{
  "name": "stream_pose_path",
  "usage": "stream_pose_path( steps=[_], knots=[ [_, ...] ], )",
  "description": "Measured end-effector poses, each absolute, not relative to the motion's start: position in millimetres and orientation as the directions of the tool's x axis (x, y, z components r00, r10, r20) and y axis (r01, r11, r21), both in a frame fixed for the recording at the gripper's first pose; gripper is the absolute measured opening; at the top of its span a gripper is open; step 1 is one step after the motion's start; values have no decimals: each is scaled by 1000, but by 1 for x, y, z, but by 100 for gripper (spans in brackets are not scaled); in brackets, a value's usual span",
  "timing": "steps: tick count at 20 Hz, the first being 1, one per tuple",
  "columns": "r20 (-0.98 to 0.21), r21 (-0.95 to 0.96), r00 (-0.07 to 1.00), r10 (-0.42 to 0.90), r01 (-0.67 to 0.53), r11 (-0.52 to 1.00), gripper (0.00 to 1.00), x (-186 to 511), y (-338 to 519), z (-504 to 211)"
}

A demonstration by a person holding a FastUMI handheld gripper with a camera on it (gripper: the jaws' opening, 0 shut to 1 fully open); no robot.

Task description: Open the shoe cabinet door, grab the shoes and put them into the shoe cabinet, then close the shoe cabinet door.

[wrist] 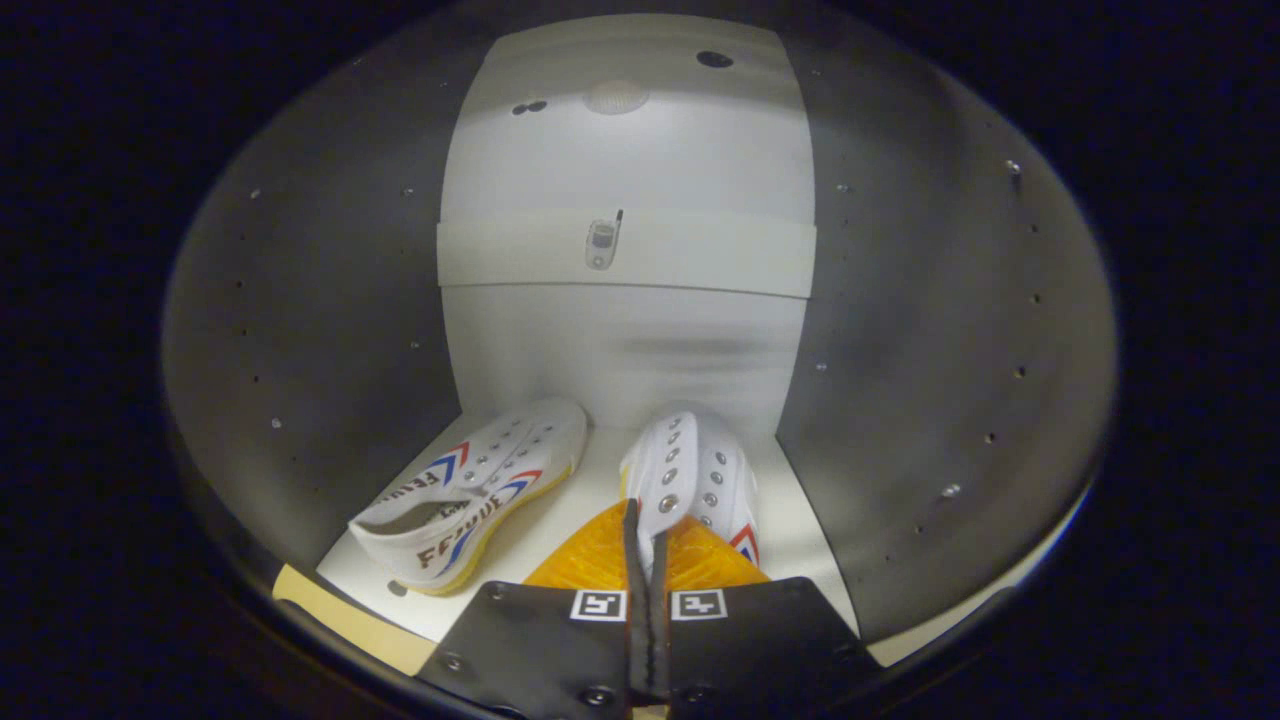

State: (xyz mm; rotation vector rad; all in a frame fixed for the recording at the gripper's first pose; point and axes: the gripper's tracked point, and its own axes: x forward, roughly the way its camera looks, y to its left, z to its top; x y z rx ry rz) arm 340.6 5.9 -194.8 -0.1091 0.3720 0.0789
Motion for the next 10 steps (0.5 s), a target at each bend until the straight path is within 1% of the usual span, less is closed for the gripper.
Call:
stream_pose_path(
  steps=[4,8,10],
  knots=[
    [-404,-91,912,67,-112,989,2,352,9,-209],
    [-423,-84,905,52,-96,992,3,355,7,-213],
    [-429,-92,903,35,-82,992,14,357,4,-216]
  ],
)
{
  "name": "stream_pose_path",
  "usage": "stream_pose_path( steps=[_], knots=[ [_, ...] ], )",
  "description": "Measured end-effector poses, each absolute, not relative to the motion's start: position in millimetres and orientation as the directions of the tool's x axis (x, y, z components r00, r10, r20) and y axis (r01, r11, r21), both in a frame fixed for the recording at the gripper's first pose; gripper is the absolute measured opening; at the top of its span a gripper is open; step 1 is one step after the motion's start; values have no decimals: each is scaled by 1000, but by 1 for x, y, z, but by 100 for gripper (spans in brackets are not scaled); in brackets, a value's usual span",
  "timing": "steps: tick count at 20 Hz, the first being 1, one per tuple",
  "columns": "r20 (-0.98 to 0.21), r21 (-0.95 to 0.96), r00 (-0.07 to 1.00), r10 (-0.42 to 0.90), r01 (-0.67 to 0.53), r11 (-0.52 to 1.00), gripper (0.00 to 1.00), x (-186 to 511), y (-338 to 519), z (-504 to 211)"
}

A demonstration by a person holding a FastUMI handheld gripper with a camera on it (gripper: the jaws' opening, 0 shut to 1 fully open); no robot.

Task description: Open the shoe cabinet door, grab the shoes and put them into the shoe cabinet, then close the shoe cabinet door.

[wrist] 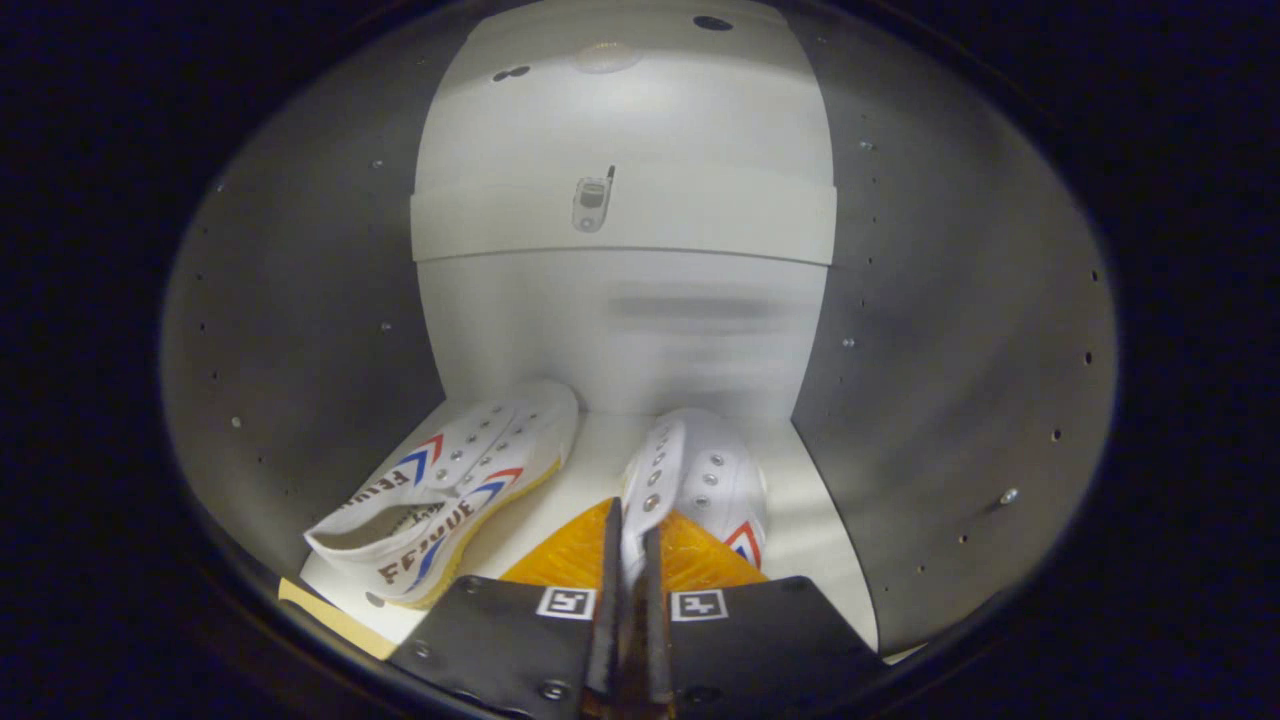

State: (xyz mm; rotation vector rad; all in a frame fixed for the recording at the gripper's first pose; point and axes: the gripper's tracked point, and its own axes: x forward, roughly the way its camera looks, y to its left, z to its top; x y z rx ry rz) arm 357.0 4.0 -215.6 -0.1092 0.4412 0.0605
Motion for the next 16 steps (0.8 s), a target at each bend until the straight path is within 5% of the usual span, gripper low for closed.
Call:
stream_pose_path(
  steps=[1,7,16],
  knots=[
    [-421,-97,907,22,-69,993,17,358,1,-213],
    [-380,-67,925,-3,-24,997,75,360,-11,-196],
    [-217,-88,976,18,-38,995,94,283,17,-121]
  ],
)
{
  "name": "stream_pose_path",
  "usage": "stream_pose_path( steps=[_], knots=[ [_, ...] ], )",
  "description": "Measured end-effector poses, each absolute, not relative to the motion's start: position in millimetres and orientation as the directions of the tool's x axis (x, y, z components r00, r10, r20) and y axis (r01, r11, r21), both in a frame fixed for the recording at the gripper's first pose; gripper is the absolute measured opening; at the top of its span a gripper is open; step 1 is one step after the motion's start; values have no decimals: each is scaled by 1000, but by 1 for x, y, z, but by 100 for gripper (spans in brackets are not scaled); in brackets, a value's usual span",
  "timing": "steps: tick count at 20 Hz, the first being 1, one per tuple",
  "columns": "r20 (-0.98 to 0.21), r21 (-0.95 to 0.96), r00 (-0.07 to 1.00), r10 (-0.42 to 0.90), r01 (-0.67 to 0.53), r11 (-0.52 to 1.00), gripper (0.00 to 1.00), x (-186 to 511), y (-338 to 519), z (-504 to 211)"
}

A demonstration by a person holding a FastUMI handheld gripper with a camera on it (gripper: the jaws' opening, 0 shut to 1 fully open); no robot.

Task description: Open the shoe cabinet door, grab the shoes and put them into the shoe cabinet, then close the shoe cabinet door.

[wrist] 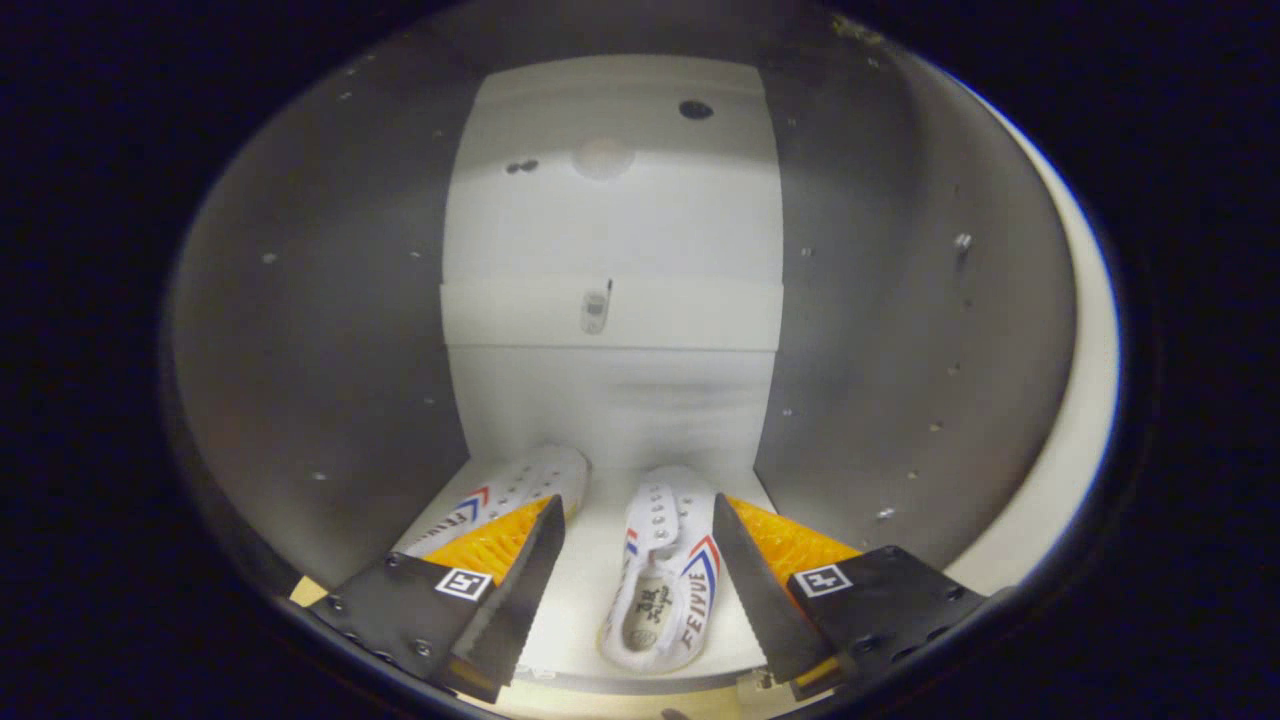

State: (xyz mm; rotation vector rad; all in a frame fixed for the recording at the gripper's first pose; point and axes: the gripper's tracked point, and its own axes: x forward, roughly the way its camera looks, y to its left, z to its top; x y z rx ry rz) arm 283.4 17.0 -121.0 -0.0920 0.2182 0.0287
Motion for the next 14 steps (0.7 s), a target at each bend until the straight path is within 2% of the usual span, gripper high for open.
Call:
stream_pose_path(
  steps=[4,14],
  knots=[
    [-158,-79,987,38,-51,996,94,205,41,-93],
    [-112,-10,994,-3,2,1000,96,-23,51,-66]
  ],
)
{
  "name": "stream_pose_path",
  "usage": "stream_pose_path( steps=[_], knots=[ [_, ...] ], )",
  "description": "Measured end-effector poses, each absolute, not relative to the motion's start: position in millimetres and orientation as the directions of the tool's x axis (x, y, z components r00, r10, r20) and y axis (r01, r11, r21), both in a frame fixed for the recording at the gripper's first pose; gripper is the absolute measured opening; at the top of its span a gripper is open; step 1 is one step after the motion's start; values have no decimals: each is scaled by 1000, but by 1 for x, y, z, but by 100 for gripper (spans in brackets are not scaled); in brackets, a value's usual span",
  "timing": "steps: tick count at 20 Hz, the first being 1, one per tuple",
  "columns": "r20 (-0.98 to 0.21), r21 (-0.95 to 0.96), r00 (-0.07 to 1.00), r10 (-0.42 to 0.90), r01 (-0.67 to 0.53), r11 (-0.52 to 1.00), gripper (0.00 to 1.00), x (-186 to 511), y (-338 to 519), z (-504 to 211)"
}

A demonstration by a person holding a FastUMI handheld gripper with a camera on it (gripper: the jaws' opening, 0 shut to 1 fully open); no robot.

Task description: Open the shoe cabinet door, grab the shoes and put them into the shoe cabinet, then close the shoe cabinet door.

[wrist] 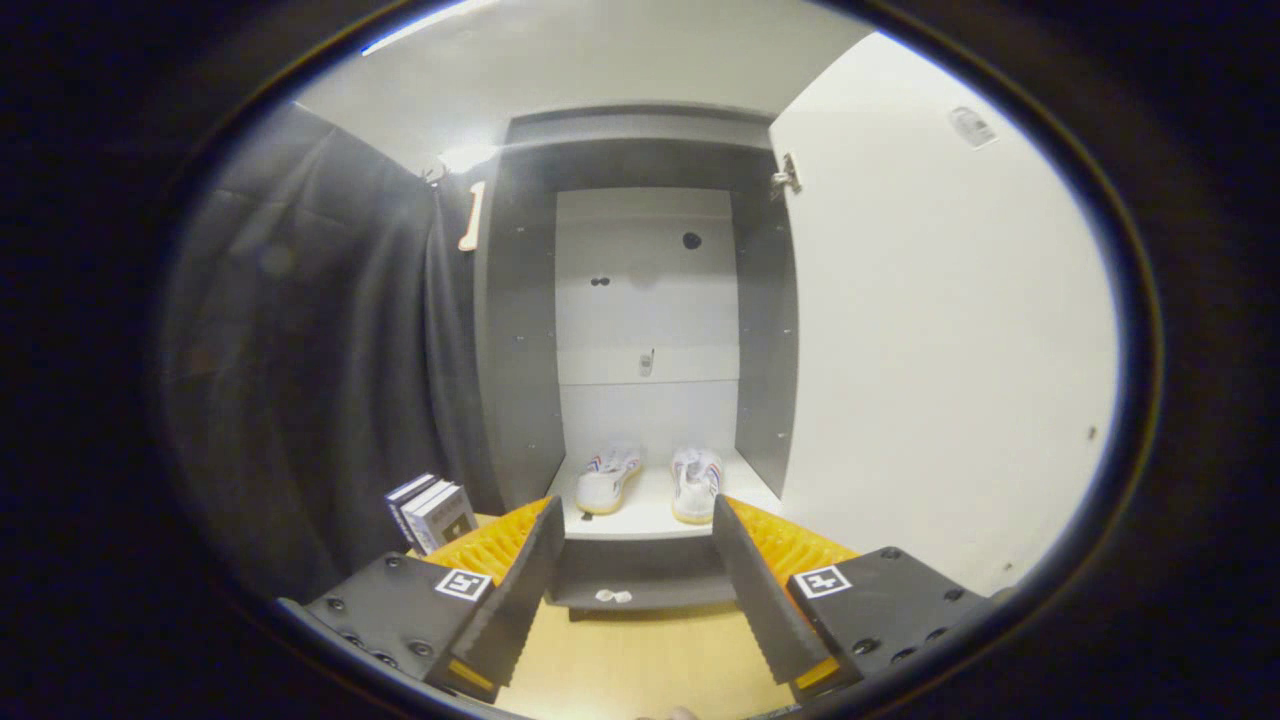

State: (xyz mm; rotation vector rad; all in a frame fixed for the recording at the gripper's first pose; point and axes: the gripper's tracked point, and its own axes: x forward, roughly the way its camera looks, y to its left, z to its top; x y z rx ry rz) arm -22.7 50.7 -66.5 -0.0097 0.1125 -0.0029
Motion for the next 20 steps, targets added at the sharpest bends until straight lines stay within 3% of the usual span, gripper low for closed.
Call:
stream_pose_path(
  steps=[10,16,20],
  knots=[
    [-78,17,976,-204,206,978,97,-168,-58,-44],
    [-61,3,958,-279,280,960,97,-193,-155,-25],
    [-45,1,964,-263,263,965,97,-175,-216,-20]
  ],
)
